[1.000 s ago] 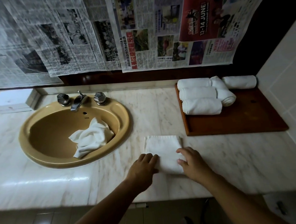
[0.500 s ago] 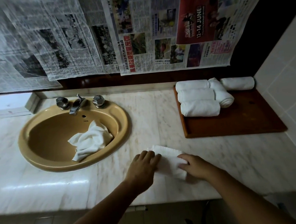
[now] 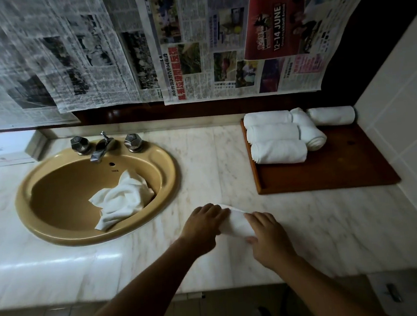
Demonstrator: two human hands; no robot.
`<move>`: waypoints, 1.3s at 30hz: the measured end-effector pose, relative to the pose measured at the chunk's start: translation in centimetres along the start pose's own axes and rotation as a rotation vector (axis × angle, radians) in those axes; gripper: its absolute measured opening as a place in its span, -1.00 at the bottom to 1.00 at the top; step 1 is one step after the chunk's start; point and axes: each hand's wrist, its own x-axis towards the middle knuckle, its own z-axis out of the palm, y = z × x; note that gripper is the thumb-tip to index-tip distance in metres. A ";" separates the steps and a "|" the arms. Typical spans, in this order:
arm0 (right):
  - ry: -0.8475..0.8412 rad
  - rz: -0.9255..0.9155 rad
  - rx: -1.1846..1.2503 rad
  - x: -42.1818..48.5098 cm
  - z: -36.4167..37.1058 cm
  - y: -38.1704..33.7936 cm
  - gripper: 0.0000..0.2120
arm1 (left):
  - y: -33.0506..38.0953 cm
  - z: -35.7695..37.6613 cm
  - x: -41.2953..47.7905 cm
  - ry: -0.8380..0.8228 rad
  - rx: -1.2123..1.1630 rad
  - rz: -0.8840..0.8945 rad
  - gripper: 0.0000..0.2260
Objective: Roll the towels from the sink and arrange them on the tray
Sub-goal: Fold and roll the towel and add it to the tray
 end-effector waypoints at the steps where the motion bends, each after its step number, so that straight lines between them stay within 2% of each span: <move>1: -0.017 0.012 0.036 0.5 -0.4 0.0 -0.40 | -0.4 -0.7 1.0 -0.058 -0.016 0.000 -0.39; 4: -0.110 0.087 0.176 2.1 -2.1 0.2 -0.44 | -1.3 -2.7 3.4 -0.230 -0.100 -0.038 -0.44; 7: -0.191 0.108 0.277 3.8 -3.1 1.0 -0.58 | -1.5 -3.9 4.8 -0.293 -0.213 -0.107 -0.53; 9: -0.226 0.116 0.351 5.0 -3.1 1.6 -0.63 | -1.4 -4.1 5.0 -0.238 -0.237 -0.117 -0.60; 11: -0.183 0.100 0.370 6.1 -2.8 2.4 -0.64 | -1.7 -3.4 5.1 -0.077 -0.111 -0.021 -0.58; 13: -0.074 0.090 0.326 6.8 -2.3 3.0 -0.64 | -2.2 -2.0 4.8 0.023 -0.013 0.065 -0.48; 15: -0.027 0.016 0.171 7.1 -2.3 2.7 -0.59 | -2.3 -0.9 3.9 0.075 -0.037 0.084 -0.41; 18: -0.135 -0.057 -0.050 6.5 -2.2 0.9 -0.30 | -2.6 0.1 3.4 0.036 -0.010 0.086 -0.22; 21: -0.213 0.004 -0.103 6.3 -1.6 0.3 -0.10 | -3.0 0.1 4.6 0.019 0.073 0.100 -0.19; 29: -0.240 0.022 -0.166 8.9 -1.4 1.3 -0.15 | -2.0 -1.1 7.1 -0.116 0.078 -0.061 -0.39; 33: -0.278 -0.030 -0.144 7.7 -3.9 3.3 -0.20 | 0.0 -2.6 8.1 -0.225 0.096 -0.034 -0.47; 37: -0.226 -0.059 -0.124 6.8 -9.5 10.4 -0.19 | 5.1 -4.8 12.8 -0.142 0.068 0.087 -0.45; 39: -0.162 -0.047 -0.161 7.9 -13.4 15.3 -0.21 | 8.1 -6.2 16.6 -0.047 -0.019 0.145 -0.34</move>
